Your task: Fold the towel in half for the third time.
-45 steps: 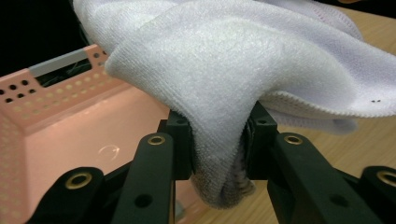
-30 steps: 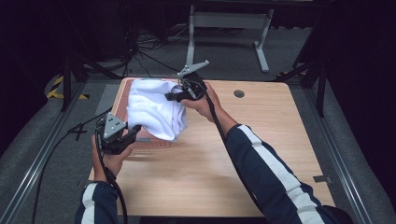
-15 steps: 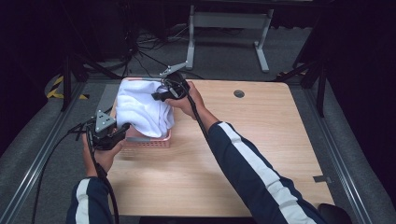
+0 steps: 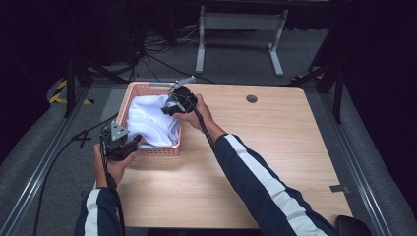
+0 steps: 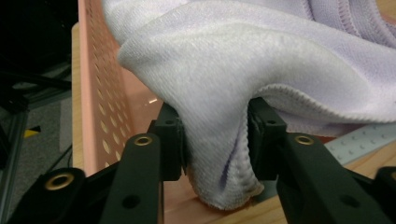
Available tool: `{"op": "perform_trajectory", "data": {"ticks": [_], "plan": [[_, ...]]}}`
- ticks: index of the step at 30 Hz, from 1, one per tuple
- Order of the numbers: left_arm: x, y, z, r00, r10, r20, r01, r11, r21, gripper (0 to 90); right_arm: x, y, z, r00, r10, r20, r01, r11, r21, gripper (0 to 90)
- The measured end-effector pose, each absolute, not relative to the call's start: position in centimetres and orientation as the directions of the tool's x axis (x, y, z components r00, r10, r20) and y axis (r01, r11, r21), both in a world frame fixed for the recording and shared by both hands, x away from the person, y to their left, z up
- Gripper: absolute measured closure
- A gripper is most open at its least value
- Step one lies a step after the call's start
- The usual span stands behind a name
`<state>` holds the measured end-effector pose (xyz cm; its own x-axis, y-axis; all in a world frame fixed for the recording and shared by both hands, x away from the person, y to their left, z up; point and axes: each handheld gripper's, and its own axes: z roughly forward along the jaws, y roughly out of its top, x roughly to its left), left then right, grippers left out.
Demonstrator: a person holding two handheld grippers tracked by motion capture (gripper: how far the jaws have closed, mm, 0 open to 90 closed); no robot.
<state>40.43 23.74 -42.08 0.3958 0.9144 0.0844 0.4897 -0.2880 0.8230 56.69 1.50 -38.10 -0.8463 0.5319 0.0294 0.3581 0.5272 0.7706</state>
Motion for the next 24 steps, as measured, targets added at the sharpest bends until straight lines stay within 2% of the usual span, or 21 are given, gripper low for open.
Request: {"op": "perform_trajectory", "data": {"ticks": [5, 6, 15, 24], "plan": [[40.0, 24.2, -42.0, 0.393, 0.919, 0.036, 0.484, -0.24, 0.841, 43.8, 56.9, 1.2, -38.6, -0.838, 0.545, 0.015, 0.368, 0.545, 0.754, 43.0], [39.9, 24.2, -41.9, 0.395, 0.918, 0.034, 0.482, -0.238, 0.843, 43.0, 57.0, 1.0, -38.6, -0.834, 0.552, 0.011, 0.37, 0.544, 0.753, 40.4], [39.1, 23.0, -41.2, 0.424, 0.905, 0.038, 0.435, -0.24, 0.868, 32.9, 56.6, -0.6, -37.9, -0.836, 0.549, -0.015, 0.348, 0.551, 0.758, 39.5], [37.6, 20.8, -39.6, 0.49, 0.871, 0.044, 0.378, -0.257, 0.889, 24.8, 54.3, -3.4, -37.0, -0.869, 0.487, -0.084, 0.269, 0.608, 0.747, 39.1]]}}
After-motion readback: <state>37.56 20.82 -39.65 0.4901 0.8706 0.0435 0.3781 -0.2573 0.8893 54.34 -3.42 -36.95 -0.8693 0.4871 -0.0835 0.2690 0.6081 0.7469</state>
